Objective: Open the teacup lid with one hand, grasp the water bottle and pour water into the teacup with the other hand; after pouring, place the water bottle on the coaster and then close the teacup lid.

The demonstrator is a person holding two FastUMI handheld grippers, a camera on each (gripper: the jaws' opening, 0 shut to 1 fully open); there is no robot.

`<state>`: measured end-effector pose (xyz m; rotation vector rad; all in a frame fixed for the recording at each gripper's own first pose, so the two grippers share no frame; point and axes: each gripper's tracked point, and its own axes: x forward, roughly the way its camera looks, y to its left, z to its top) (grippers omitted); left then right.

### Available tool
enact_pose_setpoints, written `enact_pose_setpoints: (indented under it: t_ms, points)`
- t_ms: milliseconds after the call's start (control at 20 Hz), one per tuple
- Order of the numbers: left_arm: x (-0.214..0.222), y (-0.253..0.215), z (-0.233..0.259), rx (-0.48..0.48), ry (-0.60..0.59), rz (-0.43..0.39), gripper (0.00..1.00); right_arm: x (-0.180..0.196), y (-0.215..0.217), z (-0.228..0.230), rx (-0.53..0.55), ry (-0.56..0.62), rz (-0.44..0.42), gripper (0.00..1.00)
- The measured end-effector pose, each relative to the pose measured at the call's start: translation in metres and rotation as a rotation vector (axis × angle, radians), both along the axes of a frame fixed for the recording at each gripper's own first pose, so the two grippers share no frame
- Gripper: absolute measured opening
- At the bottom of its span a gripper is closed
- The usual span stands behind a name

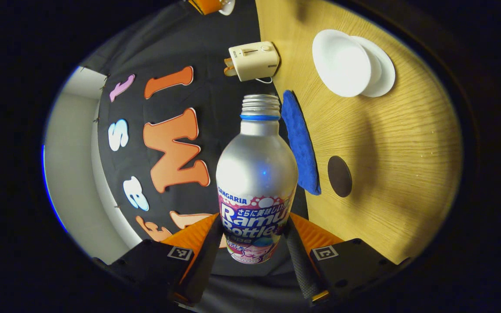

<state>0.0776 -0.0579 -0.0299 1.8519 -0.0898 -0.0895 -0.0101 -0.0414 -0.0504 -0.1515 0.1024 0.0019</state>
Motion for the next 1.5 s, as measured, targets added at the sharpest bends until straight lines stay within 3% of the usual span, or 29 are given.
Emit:
enact_pose_setpoints:
  t_ms: [50,100,250,300,500,1150,1500]
  points:
    - [0.001,0.000,0.000,0.034,-0.002,0.001,0.88,-0.002,0.001,-0.001,0.002,0.005,0.003,0.22]
    - [0.001,0.000,0.000,0.052,0.001,-0.001,0.82,-0.004,0.002,-0.001,0.003,0.002,0.007,0.22]
    - [0.002,0.000,0.004,0.085,-0.013,-0.003,0.82,-0.006,-0.001,-0.002,-0.016,0.000,0.004,0.22]
    - [0.001,0.000,0.009,0.098,-0.024,-0.007,0.87,-0.006,0.000,-0.002,-0.014,0.000,0.006,0.22]
    - [0.000,-0.006,0.025,0.139,-0.058,-0.024,0.82,-0.007,-0.001,-0.001,-0.009,-0.006,0.007,0.22]
    - [0.000,-0.034,0.060,0.280,-0.150,-0.092,0.84,-0.008,-0.005,-0.003,0.005,0.000,0.009,0.22]
    - [0.002,-0.037,0.106,0.319,-0.237,-0.107,0.82,-0.011,-0.009,-0.002,0.012,-0.004,0.008,0.22]
